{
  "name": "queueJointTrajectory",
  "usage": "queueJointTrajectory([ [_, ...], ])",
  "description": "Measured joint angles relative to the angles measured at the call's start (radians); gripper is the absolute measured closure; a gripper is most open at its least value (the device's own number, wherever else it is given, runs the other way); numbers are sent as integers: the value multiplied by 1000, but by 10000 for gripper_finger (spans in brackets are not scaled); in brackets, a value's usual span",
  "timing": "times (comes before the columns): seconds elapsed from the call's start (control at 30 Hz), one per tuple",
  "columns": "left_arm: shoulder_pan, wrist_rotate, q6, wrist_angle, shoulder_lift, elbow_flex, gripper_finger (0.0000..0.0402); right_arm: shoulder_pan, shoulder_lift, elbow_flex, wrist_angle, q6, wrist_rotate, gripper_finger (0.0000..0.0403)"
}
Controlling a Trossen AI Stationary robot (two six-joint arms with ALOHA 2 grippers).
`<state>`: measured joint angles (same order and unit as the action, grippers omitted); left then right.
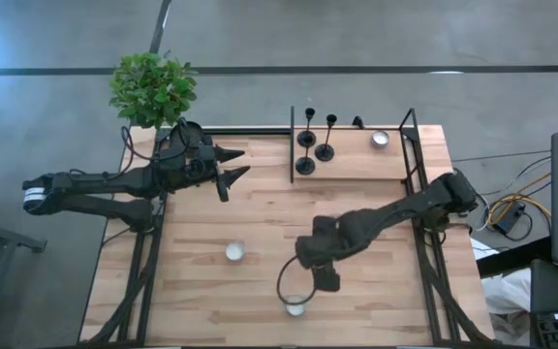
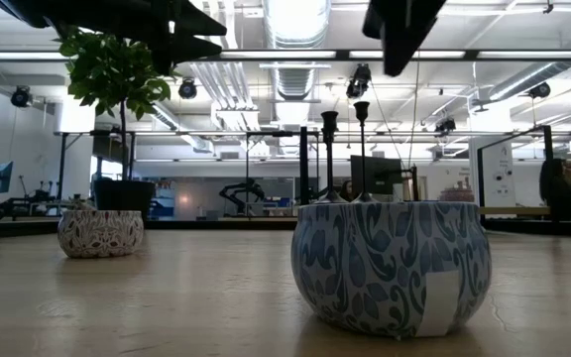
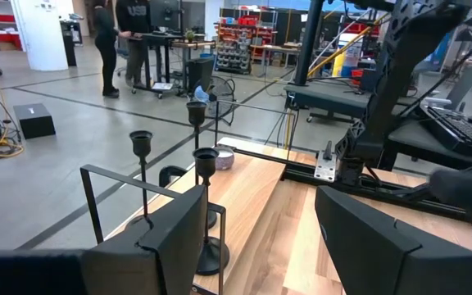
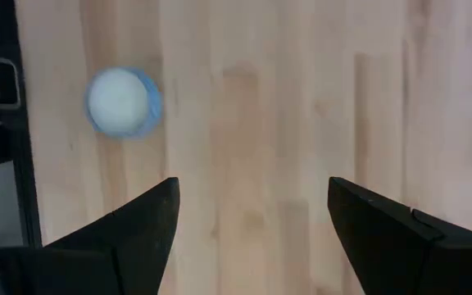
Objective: Pick & Place candle stick holders
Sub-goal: Put the bottom blue scented candle on the shelf
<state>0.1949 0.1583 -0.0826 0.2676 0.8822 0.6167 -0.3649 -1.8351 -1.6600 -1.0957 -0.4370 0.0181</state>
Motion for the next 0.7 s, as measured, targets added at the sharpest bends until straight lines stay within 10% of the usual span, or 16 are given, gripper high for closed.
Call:
queueJointTrajectory([
  [0.7, 0, 0, 0, -9, 0, 0, 165, -106, -274, -153, 121, 56, -90, 35],
])
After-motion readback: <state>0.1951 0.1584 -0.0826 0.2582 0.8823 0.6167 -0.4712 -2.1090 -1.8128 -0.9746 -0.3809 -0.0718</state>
